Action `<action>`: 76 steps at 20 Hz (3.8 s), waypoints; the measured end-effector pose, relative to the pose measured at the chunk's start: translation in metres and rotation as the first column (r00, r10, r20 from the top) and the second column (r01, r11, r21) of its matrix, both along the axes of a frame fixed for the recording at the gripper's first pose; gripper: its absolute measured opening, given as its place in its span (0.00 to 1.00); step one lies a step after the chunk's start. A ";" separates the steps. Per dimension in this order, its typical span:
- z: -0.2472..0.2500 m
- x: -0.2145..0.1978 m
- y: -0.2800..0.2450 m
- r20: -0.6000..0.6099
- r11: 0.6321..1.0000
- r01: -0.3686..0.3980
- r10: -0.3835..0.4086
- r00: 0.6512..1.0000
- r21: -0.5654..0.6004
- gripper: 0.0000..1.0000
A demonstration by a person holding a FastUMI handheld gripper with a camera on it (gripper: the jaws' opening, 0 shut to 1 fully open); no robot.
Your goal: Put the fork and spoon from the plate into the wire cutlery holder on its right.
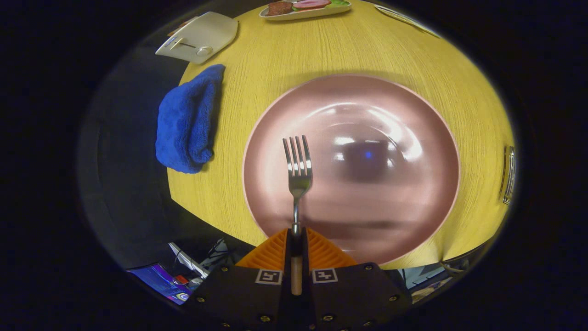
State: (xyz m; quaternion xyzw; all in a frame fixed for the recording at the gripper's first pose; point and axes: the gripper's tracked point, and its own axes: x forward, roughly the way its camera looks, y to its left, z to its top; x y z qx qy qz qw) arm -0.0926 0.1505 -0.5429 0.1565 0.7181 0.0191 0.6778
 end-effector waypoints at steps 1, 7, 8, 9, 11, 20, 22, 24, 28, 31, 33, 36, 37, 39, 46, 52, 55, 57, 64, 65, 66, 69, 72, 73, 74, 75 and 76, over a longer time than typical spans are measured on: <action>0.003 0.001 0.000 -0.003 1.000 0.012 -0.012 1.000 0.013 0.09; 0.015 -0.002 -0.001 -0.020 0.991 0.099 -0.097 0.995 0.093 0.09; 0.017 -0.002 -0.004 -0.013 0.991 0.103 -0.102 0.995 0.091 0.09; 0.019 -0.002 -0.006 -0.005 0.990 0.108 -0.108 0.994 0.094 0.09; 0.027 -0.001 -0.010 0.001 0.985 0.131 -0.132 0.991 0.109 0.09; 0.068 0.009 -0.011 -0.037 0.924 0.290 -0.290 0.956 0.250 0.09; 0.078 0.007 -0.014 -0.028 0.915 0.303 -0.307 0.951 0.266 0.09; 0.087 0.013 -0.021 -0.010 0.912 0.306 -0.316 0.949 0.274 0.09; 0.107 0.020 -0.038 0.027 0.899 0.329 -0.351 0.936 0.289 0.09; 0.122 0.027 -0.052 0.050 0.887 0.348 -0.379 0.924 0.304 0.09; 0.131 0.032 -0.060 0.069 0.879 0.361 -0.400 0.914 0.312 0.09; 0.147 0.039 -0.081 0.096 0.866 0.387 -0.435 0.895 0.318 0.09; 0.152 0.042 -0.089 0.105 0.858 0.400 -0.452 0.886 0.322 0.09; 0.162 0.046 -0.107 0.127 0.846 0.421 -0.481 0.868 0.327 0.09; 0.193 0.038 -0.183 0.199 0.790 0.521 -0.595 0.779 0.324 0.09; 0.212 0.011 -0.249 0.240 0.734 0.605 -0.676 0.697 0.309 0.09; 0.215 -0.008 -0.281 0.254 0.712 0.642 -0.702 0.666 0.284 0.09; 0.213 -0.022 -0.298 0.249 0.694 0.668 -0.720 0.648 0.270 0.09; 0.189 -0.051 -0.321 0.184 0.678 0.707 -0.735 0.653 0.202 0.09; 0.185 -0.049 -0.322 0.177 0.682 0.704 -0.731 0.659 0.198 0.09; 0.180 -0.048 -0.321 0.169 0.685 0.703 -0.728 0.664 0.191 0.09; 0.175 -0.045 -0.322 0.155 0.686 0.704 -0.728 0.668 0.185 0.09; 0.169 -0.046 -0.322 0.140 0.699 0.696 -0.715 0.685 0.166 0.09; 0.168 -0.045 -0.321 0.138 0.701 0.694 -0.713 0.688 0.161 0.09; 0.167 -0.045 -0.322 0.136 0.703 0.693 -0.711 0.690 0.158 0.09; 0.167 -0.043 -0.322 0.136 0.704 0.693 -0.710 0.691 0.156 0.09; 0.166 -0.041 -0.322 0.133 0.704 0.694 -0.710 0.691 0.153 0.09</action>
